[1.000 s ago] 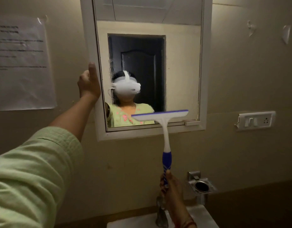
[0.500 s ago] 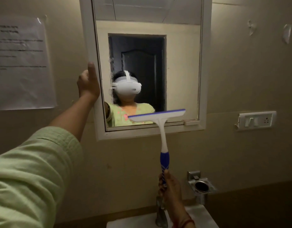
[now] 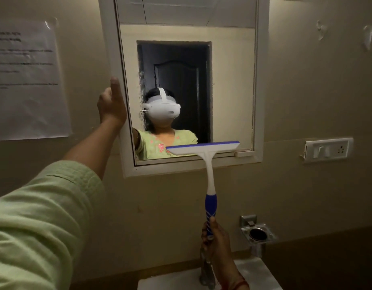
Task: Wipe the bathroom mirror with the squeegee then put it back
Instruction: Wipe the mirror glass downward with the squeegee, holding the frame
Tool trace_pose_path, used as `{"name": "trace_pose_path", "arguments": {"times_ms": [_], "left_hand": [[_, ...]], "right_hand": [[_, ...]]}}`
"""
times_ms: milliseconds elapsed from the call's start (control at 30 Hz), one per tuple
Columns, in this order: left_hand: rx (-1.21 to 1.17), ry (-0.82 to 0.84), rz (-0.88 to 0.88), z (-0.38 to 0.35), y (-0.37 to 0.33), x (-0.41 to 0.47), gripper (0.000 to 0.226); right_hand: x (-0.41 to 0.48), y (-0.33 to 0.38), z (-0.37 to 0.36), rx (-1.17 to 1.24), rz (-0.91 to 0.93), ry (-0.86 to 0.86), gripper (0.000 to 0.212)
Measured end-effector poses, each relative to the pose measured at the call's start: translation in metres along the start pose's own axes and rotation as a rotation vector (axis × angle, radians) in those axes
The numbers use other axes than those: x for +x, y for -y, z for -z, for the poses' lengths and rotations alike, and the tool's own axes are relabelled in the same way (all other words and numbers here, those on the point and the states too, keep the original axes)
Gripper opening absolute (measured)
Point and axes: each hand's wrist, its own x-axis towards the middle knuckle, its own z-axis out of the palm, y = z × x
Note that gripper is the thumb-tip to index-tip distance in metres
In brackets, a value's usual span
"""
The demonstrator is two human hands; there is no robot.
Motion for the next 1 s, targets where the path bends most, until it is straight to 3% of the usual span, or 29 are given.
{"name": "trace_pose_path", "arguments": {"times_ms": [167,367,733,1000], "left_hand": [[0.007,0.003,-0.011,-0.001,0.003,0.001,0.050],[-0.016,0.006,-0.004,-0.001,0.000,-0.002,0.049],[0.018,-0.006,-0.003,0.000,0.000,0.001,0.051],[0.005,0.006,-0.049,0.001,0.001,0.000,0.049]], "right_hand": [[-0.001,-0.008,0.001,0.044,-0.017,0.009,0.035],[0.005,0.014,-0.011,0.013,0.092,0.080,0.034],[-0.018,0.016,0.002,-0.021,0.122,-0.020,0.038],[-0.017,0.146,-0.048,-0.058,0.434,0.078,0.039]]}}
